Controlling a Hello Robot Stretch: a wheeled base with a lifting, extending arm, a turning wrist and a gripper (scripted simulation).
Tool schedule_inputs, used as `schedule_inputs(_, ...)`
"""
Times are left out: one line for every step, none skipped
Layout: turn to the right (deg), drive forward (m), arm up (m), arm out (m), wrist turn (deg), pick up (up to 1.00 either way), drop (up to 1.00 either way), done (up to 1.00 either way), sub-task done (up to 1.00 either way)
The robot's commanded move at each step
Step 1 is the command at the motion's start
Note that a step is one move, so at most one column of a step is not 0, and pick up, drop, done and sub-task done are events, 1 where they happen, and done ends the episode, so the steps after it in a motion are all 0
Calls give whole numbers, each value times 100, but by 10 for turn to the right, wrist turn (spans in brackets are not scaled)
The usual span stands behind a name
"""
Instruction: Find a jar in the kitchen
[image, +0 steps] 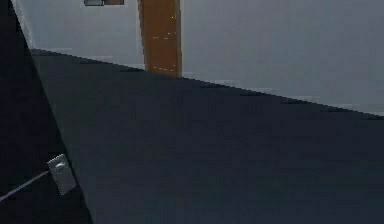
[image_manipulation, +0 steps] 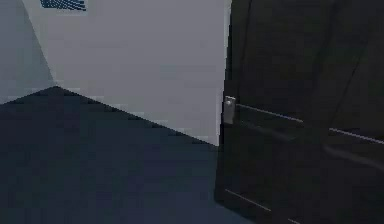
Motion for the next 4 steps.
schedule_inputs(0, 90, 0, 0, 0, 0, 0, 0, 0)
schedule_inputs(-390, 0, 0, 0, 0, 0, 0, 0, 0)
schedule_inputs(0, 100, 0, 0, 0, 0, 0, 0, 0)
schedule_inputs(0, 100, 0, 0, 0, 0, 0, 0, 0)
